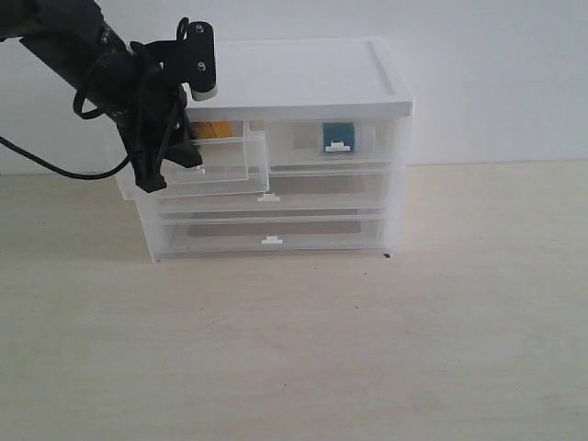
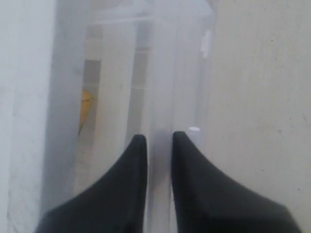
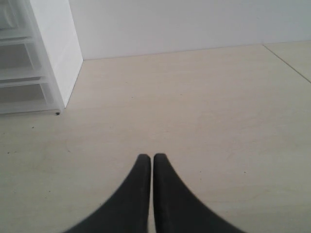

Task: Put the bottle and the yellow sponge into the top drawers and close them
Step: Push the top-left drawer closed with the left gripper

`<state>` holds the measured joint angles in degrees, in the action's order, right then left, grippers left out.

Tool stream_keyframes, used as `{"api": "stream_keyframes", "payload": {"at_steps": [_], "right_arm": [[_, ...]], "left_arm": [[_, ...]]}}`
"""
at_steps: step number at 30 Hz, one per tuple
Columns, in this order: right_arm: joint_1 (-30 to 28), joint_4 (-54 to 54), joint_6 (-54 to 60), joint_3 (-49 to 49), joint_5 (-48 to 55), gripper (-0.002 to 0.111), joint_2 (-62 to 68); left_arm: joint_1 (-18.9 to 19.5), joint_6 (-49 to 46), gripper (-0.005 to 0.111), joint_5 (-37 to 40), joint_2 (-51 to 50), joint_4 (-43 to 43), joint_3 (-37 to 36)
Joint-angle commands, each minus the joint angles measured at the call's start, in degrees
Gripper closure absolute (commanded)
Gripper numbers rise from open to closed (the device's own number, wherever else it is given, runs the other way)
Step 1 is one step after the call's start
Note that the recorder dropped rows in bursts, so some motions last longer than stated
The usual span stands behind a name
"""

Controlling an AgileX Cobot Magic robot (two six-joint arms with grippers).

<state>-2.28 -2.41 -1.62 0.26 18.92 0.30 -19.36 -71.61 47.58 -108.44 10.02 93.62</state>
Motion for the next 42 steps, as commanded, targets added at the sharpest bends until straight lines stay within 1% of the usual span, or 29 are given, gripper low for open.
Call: {"api": "stream_keyframes", "payload": {"at_steps": [1, 5, 9, 11, 20, 25, 32, 35, 38, 42], "right_arm": [[0.14, 0.16, 0.22, -0.26, -0.46, 0.108, -0.3], [0.14, 0.16, 0.22, -0.26, -0.46, 0.108, -0.3], [0.14, 0.16, 0.22, -0.26, -0.46, 0.108, -0.3], [0.14, 0.16, 0.22, -0.26, -0.46, 0.108, -0.3], [0.14, 0.16, 0.22, -0.26, -0.46, 0.108, -0.3], [0.14, 0.16, 0.22, -0.26, -0.46, 0.108, -0.3], [0.14, 0.16, 0.22, -0.26, -0.46, 0.108, -0.3], [0.14, 0.16, 0.22, -0.26, -0.46, 0.108, -0.3], [0.14, 0.16, 0.22, -0.26, -0.47, 0.108, -0.3], [0.14, 0.16, 0.22, -0.26, -0.47, 0.108, -0.3]], "left_arm": [[1.11, 0.48, 0.102, -12.91, 0.1, -5.09, 1.03], [1.11, 0.77, 0.102, -12.91, 0.1, -8.85, 1.03], [1.11, 5.6, 0.102, -14.35, 0.1, -15.51, 1.03], [1.11, 5.84, 0.102, -14.63, 0.1, -16.89, 1.03], [1.14, 6.12, 0.102, -17.6, 0.1, -16.94, 1.03], [2.29, 9.78, 0.102, -20.06, 0.1, -16.94, 1.03], [2.93, 9.92, 0.102, -21.05, 0.1, -17.3, 1.03], [2.93, 9.19, 0.102, -18.68, 0.1, -18.89, 1.03], [2.8, 5.44, 0.102, -13.49, 0.1, -18.65, 1.03], [2.67, 3.85, 0.102, -9.56, 0.33, -17.51, 1.03]]}}
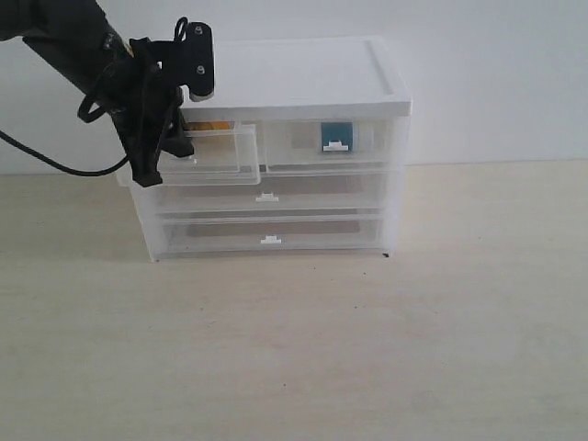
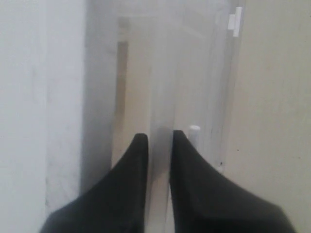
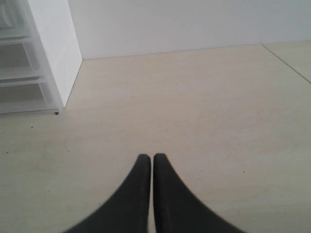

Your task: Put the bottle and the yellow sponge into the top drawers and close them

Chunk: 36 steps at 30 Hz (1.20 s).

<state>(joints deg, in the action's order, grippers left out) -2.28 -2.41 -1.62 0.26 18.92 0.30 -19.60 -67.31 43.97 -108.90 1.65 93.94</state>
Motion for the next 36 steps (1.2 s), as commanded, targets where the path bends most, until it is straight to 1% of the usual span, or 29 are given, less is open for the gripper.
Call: {"api": "stream_keyframes", "payload": {"at_steps": [1, 3, 5, 8, 12, 13, 15, 19, 20, 22, 30, 36], "right_arm": [[0.14, 0.16, 0.22, -0.26, -0.47, 0.108, -0.3], [0.14, 0.16, 0.22, -0.26, -0.47, 0.108, -0.3], [0.14, 0.16, 0.22, -0.26, -0.47, 0.108, -0.3], [0.14, 0.16, 0.22, -0.26, -0.47, 0.108, -0.3], [0.14, 0.16, 0.22, -0.26, -0.47, 0.108, -0.3], [0.14, 0.16, 0.22, -0.26, -0.47, 0.108, -0.3], [0.14, 0.16, 0.22, -0.26, -0.47, 0.108, -0.3], [0.14, 0.16, 0.22, -0.26, -0.47, 0.108, -0.3], [0.14, 0.16, 0.22, -0.26, -0.47, 0.108, -0.3], [0.14, 0.16, 0.22, -0.26, -0.47, 0.108, -0.3], [0.14, 0.16, 0.22, -0.26, -0.47, 0.108, -0.3], [0.14, 0.16, 0.22, -0.26, -0.47, 0.108, -0.3]], "left_arm": [[2.91, -1.17, 0.102, -5.35, 0.93, -8.25, 0.72], [2.91, -3.95, 0.102, -4.46, 1.65, -5.88, 0.72], [2.91, -5.12, 0.102, -5.06, 2.02, -5.46, 0.72], [3.03, -4.6, 0.102, -7.24, 1.95, -5.46, 0.72], [3.03, -2.28, 0.102, -7.73, 1.14, -5.46, 0.72], [3.03, -1.59, 0.1, -7.73, 1.14, -5.46, 0.72], [3.03, -0.85, 0.09, -7.73, 1.14, -5.46, 0.72], [3.03, -0.85, 0.054, -6.99, 2.37, -5.46, 0.72], [3.03, -0.85, 0.047, -6.83, 2.7, -5.46, 0.72], [3.03, -0.85, 0.042, -6.65, 3.73, -5.23, 0.72], [3.03, -0.85, 0.041, -6.38, 8.48, -3.55, 0.72], [3.03, 0.85, 0.041, -3.44, 11.23, -3.55, 0.72]]}}
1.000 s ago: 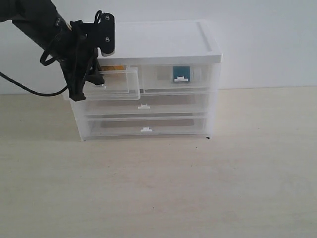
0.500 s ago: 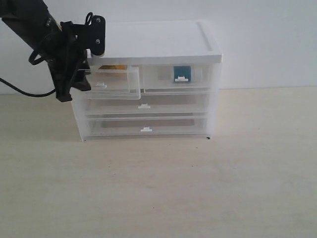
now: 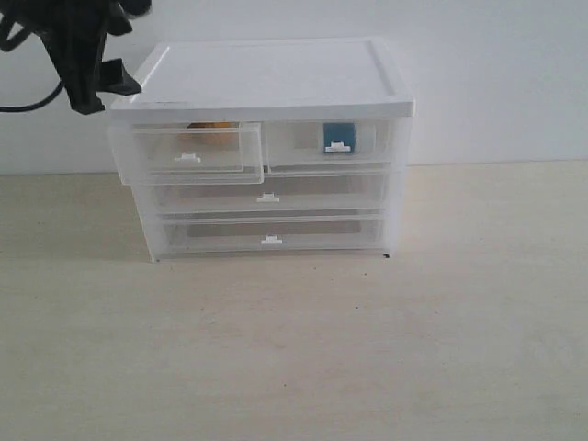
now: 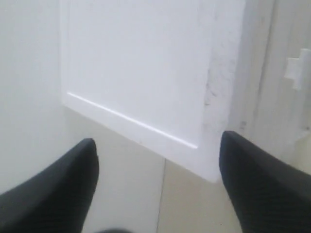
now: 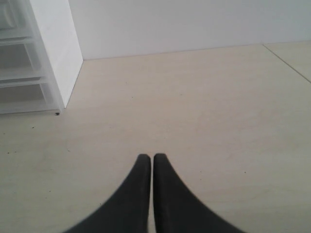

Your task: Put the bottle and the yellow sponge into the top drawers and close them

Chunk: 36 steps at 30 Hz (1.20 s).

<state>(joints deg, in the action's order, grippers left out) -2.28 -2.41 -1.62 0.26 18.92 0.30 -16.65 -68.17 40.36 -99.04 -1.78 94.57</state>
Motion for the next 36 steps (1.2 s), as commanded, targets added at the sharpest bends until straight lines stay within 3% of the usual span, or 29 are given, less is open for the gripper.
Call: {"api": "stream_keyframes", "payload": {"at_steps": [1, 3, 5, 8, 14, 27, 31, 36], "right_arm": [[0.14, 0.16, 0.22, -0.26, -0.47, 0.108, -0.3], [0.14, 0.16, 0.22, -0.26, -0.47, 0.108, -0.3], [0.14, 0.16, 0.22, -0.26, -0.47, 0.108, -0.3], [0.14, 0.16, 0.22, -0.26, -0.47, 0.108, -0.3], [0.14, 0.16, 0.22, -0.26, -0.47, 0.108, -0.3], [0.14, 0.16, 0.22, -0.26, -0.47, 0.108, -0.3], [0.14, 0.16, 0.22, -0.26, -0.47, 0.108, -0.3], [0.14, 0.16, 0.22, -0.26, -0.47, 0.108, -0.3]], "left_arm": [[0.08, 2.21, 0.041, 1.13, 1.5, -0.13, 0.09], [0.08, 2.34, 0.045, 4.84, 1.5, -0.13, -0.02], [0.08, 1.29, 0.059, 10.31, 0.89, 1.28, -0.02], [0.08, -5.13, 0.103, 18.76, -0.32, 5.69, -0.02], [0.08, -10.62, 0.102, 22.16, -3.88, 19.61, -0.02], [0.08, -7.32, 0.102, -1.05, -10.08, 16.97, -0.12], [0.08, -7.32, 0.102, -4.58, -11.81, 16.83, -0.12], [0.08, -7.21, 0.102, -2.09, -11.27, 16.83, -0.12]]}}
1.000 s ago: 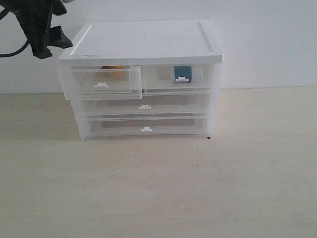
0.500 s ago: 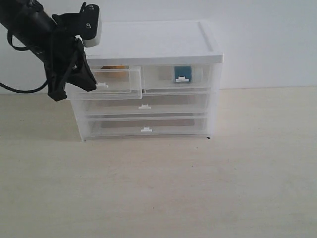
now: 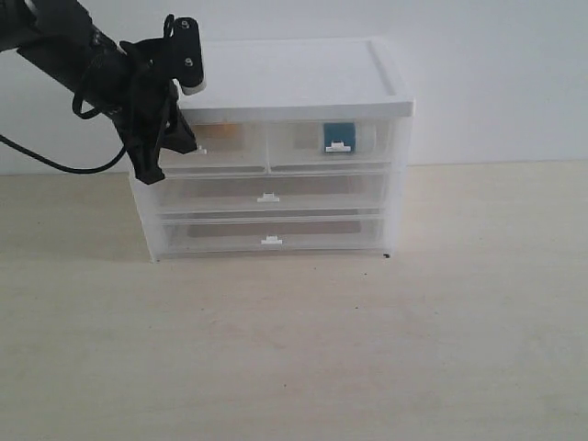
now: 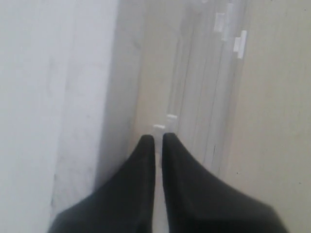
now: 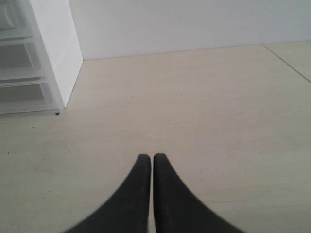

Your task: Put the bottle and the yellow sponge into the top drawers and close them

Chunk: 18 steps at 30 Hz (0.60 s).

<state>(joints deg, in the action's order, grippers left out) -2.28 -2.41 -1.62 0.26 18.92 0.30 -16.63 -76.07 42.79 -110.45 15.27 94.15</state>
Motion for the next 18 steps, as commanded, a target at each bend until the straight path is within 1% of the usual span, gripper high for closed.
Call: {"api": "stream_keyframes", "payload": {"at_steps": [1, 4, 7, 10, 11, 14, 17, 18], "right_arm": [[0.14, 0.16, 0.22, -0.26, -0.47, 0.108, -0.3], [0.14, 0.16, 0.22, -0.26, -0.47, 0.108, -0.3], [0.14, 0.16, 0.22, -0.26, -0.47, 0.108, -0.3], [0.14, 0.16, 0.22, -0.26, -0.47, 0.108, -0.3], [0.14, 0.16, 0.22, -0.26, -0.47, 0.108, -0.3], [0.14, 0.16, 0.22, -0.26, -0.47, 0.108, -0.3], [0.14, 0.16, 0.22, -0.26, -0.47, 0.108, -0.3], [0.14, 0.16, 0.22, -0.26, -0.47, 0.108, -0.3]], "left_arm": [[0.07, 1.13, 0.102, -3.59, 0.71, -0.21, 0.3], [0.07, 5.29, 0.102, -0.41, 3.77, -0.86, 0.3], [0.07, 15.48, 0.102, 2.5, 7.35, -5.19, 0.3], [0.07, 29.07, 0.102, 5.09, 10.89, -10.62, 0.3], [0.07, 34.92, 0.102, 6.36, 12.41, -12.35, 0.3], [0.07, 48.64, 0.102, 8.55, 15.94, -15.67, 0.06], [0.07, 64.73, 0.102, 8.72, 20.2, -21.32, -2.51], [0.07, 67.85, 0.102, 8.72, 21.37, -22.56, -3.77]]}}
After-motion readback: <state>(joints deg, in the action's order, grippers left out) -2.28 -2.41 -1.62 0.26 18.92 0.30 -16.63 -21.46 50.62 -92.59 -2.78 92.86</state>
